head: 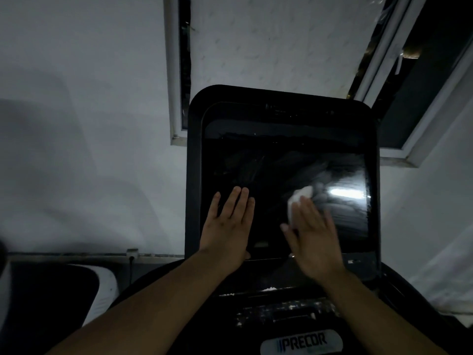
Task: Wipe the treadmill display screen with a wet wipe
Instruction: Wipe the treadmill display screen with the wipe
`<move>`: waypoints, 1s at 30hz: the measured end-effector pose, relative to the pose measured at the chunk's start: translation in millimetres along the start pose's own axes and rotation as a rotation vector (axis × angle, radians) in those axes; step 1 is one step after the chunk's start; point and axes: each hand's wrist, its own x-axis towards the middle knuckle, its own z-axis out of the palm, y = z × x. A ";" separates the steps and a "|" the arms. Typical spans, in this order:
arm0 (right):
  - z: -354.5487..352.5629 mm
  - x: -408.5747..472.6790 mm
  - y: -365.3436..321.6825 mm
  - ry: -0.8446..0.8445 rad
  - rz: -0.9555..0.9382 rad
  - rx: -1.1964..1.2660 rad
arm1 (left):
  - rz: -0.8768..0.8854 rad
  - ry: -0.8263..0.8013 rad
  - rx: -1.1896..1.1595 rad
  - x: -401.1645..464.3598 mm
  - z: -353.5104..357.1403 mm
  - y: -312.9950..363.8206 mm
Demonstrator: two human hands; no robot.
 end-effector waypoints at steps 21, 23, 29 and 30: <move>-33.4 95.8 -38.2 0.032 -0.340 0.001 | -0.014 0.098 -0.051 -8.5 2.5 -12.0; -40.1 121.5 -42.2 0.024 -0.293 0.030 | -0.015 0.114 -0.004 -13.8 -0.3 -20.3; -30.2 100.8 -55.2 0.028 -0.335 0.014 | -0.068 0.104 0.034 -25.8 -2.7 -45.0; -25.9 81.7 -57.5 0.018 -0.391 -0.004 | -0.079 0.115 0.035 -28.8 -2.8 -49.2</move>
